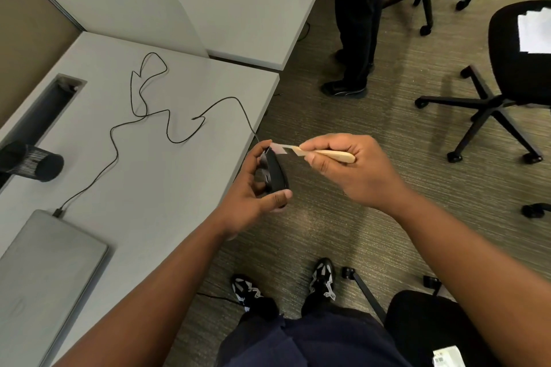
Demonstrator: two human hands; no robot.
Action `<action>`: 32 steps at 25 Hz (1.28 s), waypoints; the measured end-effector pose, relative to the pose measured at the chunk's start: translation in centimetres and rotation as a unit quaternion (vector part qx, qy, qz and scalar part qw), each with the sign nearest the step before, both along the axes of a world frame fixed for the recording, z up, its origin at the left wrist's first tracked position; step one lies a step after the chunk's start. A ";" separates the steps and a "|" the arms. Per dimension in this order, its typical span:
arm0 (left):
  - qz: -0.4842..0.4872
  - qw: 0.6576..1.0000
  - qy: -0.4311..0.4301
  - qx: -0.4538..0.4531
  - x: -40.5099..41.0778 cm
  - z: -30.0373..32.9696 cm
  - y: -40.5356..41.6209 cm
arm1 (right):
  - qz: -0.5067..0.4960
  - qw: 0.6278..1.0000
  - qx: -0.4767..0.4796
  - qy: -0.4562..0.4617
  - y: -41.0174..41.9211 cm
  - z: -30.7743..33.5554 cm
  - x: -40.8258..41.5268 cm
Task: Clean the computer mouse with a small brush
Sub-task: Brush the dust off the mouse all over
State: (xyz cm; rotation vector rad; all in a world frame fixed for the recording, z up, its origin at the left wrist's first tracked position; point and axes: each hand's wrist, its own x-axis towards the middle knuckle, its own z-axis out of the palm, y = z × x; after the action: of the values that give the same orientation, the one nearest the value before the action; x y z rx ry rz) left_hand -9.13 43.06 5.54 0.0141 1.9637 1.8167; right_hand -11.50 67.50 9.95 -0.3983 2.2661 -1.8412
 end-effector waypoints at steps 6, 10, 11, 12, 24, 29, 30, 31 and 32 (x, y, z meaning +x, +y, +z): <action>-0.007 0.999 -0.034 0.027 -0.2 0.6 -0.5 | 0.095 0.992 0.060 -0.051 0.8 -0.5 -0.4; -0.009 0.998 -0.049 0.029 -0.2 0.2 -0.9 | 0.100 0.993 0.014 -0.066 1.6 0.1 -0.9; -0.007 0.998 -0.055 0.037 -0.2 0.1 -0.9 | 0.075 0.995 -0.012 -0.064 1.4 0.0 -0.9; -0.006 0.997 -0.060 0.044 -0.3 0.0 -0.9 | 0.052 0.996 -0.033 -0.063 1.2 0.0 -1.0; 0.007 0.997 -0.072 0.026 -0.6 0.5 -0.8 | 0.027 0.993 -0.053 -0.103 0.5 -0.7 -1.4; 0.002 0.998 -0.055 -0.024 -1.0 -0.2 -1.1 | 0.024 0.990 -0.057 -0.129 0.8 -0.9 -1.6; 0.003 0.998 -0.058 -0.028 -1.1 -0.3 -1.2 | 0.011 0.991 -0.058 -0.124 1.0 -0.9 -1.7; 0.005 0.998 -0.061 -0.034 -1.1 -0.3 -1.4 | -0.001 0.991 -0.065 -0.120 1.1 -0.8 -1.8; 0.006 0.997 -0.059 -0.043 -1.1 -0.3 -1.5 | -0.009 0.989 -0.081 -0.121 1.2 -0.6 -1.8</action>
State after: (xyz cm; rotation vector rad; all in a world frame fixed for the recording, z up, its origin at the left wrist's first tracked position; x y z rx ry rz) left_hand -10.24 41.61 5.20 -0.1288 1.9594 1.6987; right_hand -13.33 68.71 9.32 -0.1675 1.9768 -1.9694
